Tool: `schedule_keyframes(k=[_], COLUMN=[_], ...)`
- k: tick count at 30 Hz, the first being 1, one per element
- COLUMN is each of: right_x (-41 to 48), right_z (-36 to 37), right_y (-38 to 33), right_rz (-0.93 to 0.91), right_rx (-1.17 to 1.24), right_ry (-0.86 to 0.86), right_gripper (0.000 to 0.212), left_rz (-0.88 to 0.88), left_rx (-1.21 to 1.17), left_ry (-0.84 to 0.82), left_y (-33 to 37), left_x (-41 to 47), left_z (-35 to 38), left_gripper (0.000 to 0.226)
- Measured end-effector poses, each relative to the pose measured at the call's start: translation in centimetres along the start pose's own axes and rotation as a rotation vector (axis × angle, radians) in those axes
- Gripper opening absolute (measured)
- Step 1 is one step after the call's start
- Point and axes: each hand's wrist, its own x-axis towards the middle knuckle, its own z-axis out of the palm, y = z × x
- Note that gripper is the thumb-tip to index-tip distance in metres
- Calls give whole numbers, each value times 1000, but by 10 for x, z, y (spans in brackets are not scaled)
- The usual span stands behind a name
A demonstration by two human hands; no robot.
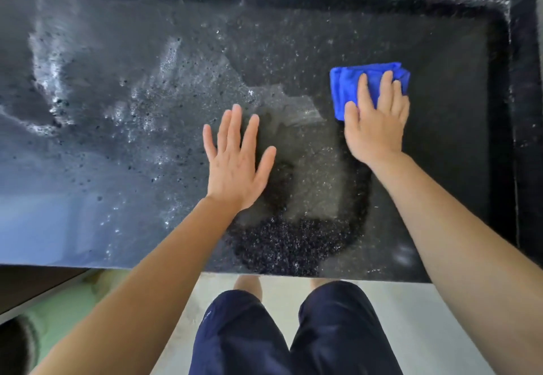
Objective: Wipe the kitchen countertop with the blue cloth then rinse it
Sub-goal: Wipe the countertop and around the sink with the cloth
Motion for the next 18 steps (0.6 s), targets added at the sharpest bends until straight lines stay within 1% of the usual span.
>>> schedule_keyframes(k=[2,4,7,10,12,14,16,18], right_x=[-25,-35,-15,22,32,22,-9,-52], right_z=[14,23,27,23,22,23,27,30], right_y=[-46,-92,-149,-186,-190,-173,-141,-106], right_rz=[-163,-279,-372,-428,-444,-459,-447,-422], right_rx=[-7,4,6,-10,-25,-10,15,27], right_ry=[-9,-37,-76,-129,-131,-104,-56,-55], right_gripper=[60,59,60,60,60,59,57,56], left_rz=[-79,-147,-192,-174,-172,-181,-197,-218], left_rx=[17,46,84,138,152,136,108,78], left_ry=[34,23,-30,-87,-109,-120,-109,-78], left_y=[-29,-59,-92,-106,-109,-108,-105,-102], left_x=[-3,-6,-17,-25,-25,-21,-16,-15], left_z=[-11,-19,-28,-34,-35,-33,-28,-24], left_gripper=[68,70,75,77,76,76,76,76])
